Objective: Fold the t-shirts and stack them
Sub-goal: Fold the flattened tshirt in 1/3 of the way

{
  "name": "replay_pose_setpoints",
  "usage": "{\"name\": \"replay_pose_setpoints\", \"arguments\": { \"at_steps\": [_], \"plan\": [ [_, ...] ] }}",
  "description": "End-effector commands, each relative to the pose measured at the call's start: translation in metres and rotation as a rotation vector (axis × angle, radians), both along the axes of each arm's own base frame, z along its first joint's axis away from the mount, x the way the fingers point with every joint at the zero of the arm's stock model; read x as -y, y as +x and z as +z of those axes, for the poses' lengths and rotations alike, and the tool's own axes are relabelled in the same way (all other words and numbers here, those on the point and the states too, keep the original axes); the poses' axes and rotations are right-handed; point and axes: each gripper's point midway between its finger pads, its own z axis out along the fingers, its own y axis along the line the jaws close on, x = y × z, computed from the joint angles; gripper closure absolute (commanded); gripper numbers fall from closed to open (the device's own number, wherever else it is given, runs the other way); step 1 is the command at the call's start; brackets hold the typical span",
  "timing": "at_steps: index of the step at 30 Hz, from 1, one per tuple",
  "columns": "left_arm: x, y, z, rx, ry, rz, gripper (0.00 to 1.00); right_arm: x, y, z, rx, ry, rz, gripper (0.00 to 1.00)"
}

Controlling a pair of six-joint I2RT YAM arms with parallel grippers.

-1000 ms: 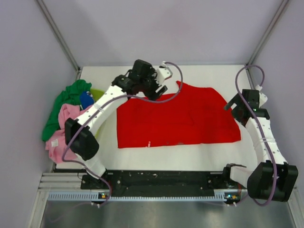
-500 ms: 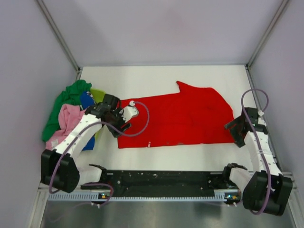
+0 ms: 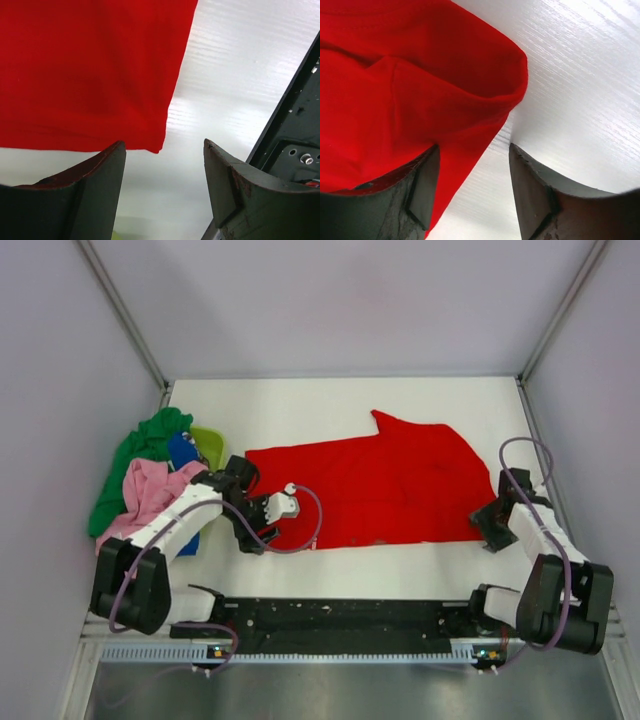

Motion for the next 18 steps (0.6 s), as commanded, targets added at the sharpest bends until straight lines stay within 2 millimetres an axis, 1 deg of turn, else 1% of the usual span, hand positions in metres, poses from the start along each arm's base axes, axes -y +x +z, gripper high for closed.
{"name": "replay_pose_setpoints", "arguments": {
  "at_steps": [1,4,5,6,7,8,9,10,12,13,15,18],
  "plan": [
    [0.012,-0.005,-0.008,0.025,-0.054,-0.036,0.32,0.007,0.008,-0.010,-0.007,-0.007,-0.033,0.49],
    [0.009,-0.006,-0.027,0.003,-0.019,-0.014,0.32,0.005,0.010,-0.013,-0.011,0.007,0.000,0.64],
    [0.009,-0.008,-0.034,-0.007,0.000,-0.009,0.33,0.004,0.010,-0.013,-0.009,0.007,0.005,0.71],
    [0.007,-0.006,-0.043,-0.004,0.033,0.003,0.34,0.004,0.009,-0.014,-0.006,0.011,0.005,0.81],
    [0.002,0.001,-0.051,0.020,0.084,0.029,0.35,0.003,0.008,-0.014,-0.005,0.018,0.005,0.93],
    [-0.003,0.006,-0.056,0.033,0.119,0.051,0.38,0.001,0.009,-0.014,0.003,0.036,0.008,1.00],
    [-0.006,0.011,-0.058,0.048,0.144,0.077,0.41,-0.001,0.010,-0.013,0.007,0.049,0.011,1.00],
    [-0.008,0.015,-0.060,0.058,0.164,0.101,0.46,-0.003,0.012,-0.011,0.017,0.067,0.011,1.00],
    [-0.009,0.020,-0.059,0.078,0.173,0.129,0.65,-0.007,0.012,-0.008,0.026,0.091,0.015,1.00],
    [-0.010,0.019,-0.060,0.078,0.176,0.130,0.79,-0.008,0.011,-0.006,0.033,0.097,0.008,1.00],
    [-0.011,0.013,-0.059,0.061,0.175,0.123,1.00,-0.008,0.005,-0.003,0.033,0.093,-0.009,1.00],
    [-0.015,-0.004,-0.058,0.023,0.175,0.110,1.00,-0.006,-0.007,0.003,0.028,0.082,-0.047,1.00]
  ]
}}
